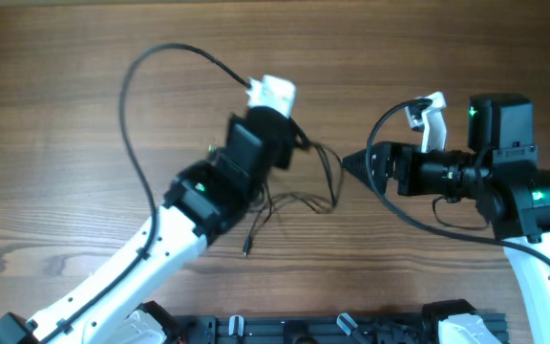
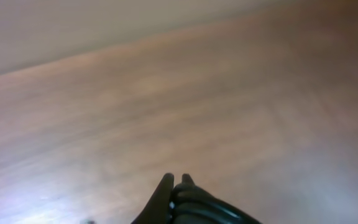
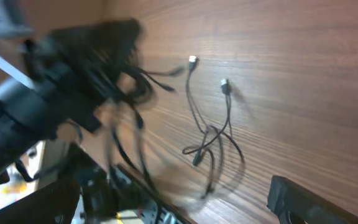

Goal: Untangle cables

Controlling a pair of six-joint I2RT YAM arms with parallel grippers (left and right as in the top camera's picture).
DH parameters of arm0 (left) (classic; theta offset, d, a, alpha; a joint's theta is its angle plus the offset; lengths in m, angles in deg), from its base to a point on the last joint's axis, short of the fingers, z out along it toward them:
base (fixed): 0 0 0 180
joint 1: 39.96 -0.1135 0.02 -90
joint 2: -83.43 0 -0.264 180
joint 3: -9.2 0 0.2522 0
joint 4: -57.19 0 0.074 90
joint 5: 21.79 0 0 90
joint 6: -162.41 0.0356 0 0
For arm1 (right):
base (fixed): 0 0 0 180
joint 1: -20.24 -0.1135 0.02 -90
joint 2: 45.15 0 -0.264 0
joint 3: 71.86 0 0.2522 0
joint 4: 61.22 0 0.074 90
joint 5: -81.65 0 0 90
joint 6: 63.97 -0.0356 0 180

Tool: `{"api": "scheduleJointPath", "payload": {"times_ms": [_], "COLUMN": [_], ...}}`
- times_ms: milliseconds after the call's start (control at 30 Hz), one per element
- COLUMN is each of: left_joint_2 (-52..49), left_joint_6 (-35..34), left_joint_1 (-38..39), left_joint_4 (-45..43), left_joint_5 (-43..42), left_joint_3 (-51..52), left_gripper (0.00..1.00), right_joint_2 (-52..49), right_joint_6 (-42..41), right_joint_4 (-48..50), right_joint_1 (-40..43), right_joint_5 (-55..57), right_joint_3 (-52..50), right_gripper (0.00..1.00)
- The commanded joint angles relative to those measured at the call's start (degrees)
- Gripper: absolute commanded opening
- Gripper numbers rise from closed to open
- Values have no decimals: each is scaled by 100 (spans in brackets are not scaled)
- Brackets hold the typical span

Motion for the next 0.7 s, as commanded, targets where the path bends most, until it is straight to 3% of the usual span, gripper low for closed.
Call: {"api": "scheduleJointPath", "payload": {"times_ms": [0,267,400,467,600,633,667], "left_joint_2": [94,94,94,98,170,203,273], "left_joint_6": [-450,-1633,-1751,-1751,-1746,-1746,-1746], "left_joint_1": [636,1067,1067,1067,1067,1067,1067], "left_joint_4": [286,269,0,-192,-302,-286,-284], "left_joint_5": [-260,-267,-407,-636,-822,-822,-822], "left_joint_3": [-59,-59,-59,-59,-59,-59,-59], "left_gripper": [4,4,4,4,4,4,4], "right_joint_2": [144,240,240,240,240,240,240], "right_joint_6": [1443,2507,2734,2769,2697,2538,2306], "right_joint_4": [-201,-968,-1075,-1071,-1071,-1067,-1036], "right_joint_1": [-22,-22,-22,-22,-22,-22,-22], "right_joint_5": [-365,-380,-385,-378,-98,83,339], "right_joint_3": [11,9,9,9,9,9,9], "right_gripper": [99,99,98,91,22,19,8]}}
